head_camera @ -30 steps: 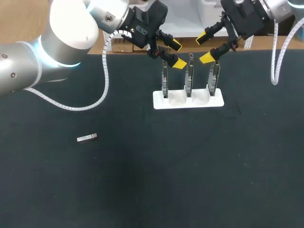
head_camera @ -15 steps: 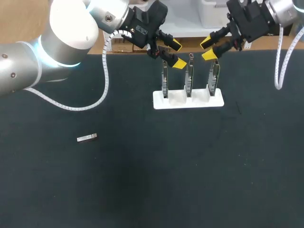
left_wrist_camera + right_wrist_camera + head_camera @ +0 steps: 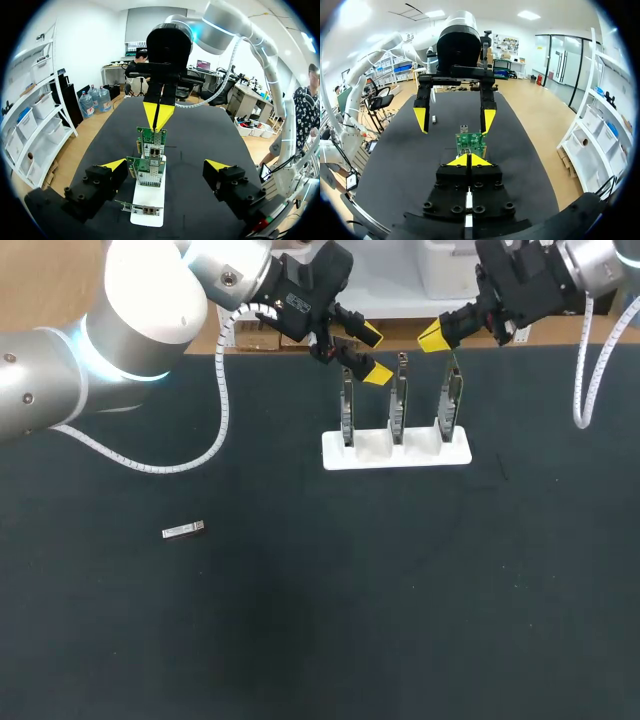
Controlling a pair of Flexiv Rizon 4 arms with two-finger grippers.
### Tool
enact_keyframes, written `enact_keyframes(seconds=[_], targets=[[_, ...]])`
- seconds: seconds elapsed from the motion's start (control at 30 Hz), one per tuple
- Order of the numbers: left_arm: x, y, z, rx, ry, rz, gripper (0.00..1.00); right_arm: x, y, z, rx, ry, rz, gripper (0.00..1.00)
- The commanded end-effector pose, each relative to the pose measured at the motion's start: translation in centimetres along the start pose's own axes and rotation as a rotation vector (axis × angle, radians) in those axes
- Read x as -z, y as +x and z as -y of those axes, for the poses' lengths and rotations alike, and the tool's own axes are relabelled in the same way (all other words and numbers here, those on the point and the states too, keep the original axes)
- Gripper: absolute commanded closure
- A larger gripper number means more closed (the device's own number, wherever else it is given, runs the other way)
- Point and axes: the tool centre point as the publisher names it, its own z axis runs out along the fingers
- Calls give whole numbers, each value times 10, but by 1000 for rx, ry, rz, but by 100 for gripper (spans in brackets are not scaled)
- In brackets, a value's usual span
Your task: Pick up the optical module with the left hand, and insert it into the network port with the right hand.
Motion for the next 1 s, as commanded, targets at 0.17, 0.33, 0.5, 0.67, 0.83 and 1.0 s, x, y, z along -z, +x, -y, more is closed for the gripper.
enact_keyframes(seconds=[0.17,0.33,0.5,0.67,0.83,1.0], targets=[[0,0,-1,0,2,-3,0,-7,-7,1,16,-9,10,100],[0,0,-1,0,2,-3,0,-13,-10,2,23,-19,13,100],[0,0,-1,0,2,-3,0,-18,-13,3,30,-40,9,100],[0,0,-1,0,2,-3,0,-24,-14,4,30,-54,6,100],[0,0,-1,0,2,-3,0,-29,-17,5,36,-65,5,100],[0,0,-1,0,2,-3,0,-31,-16,4,36,-73,3,100]])
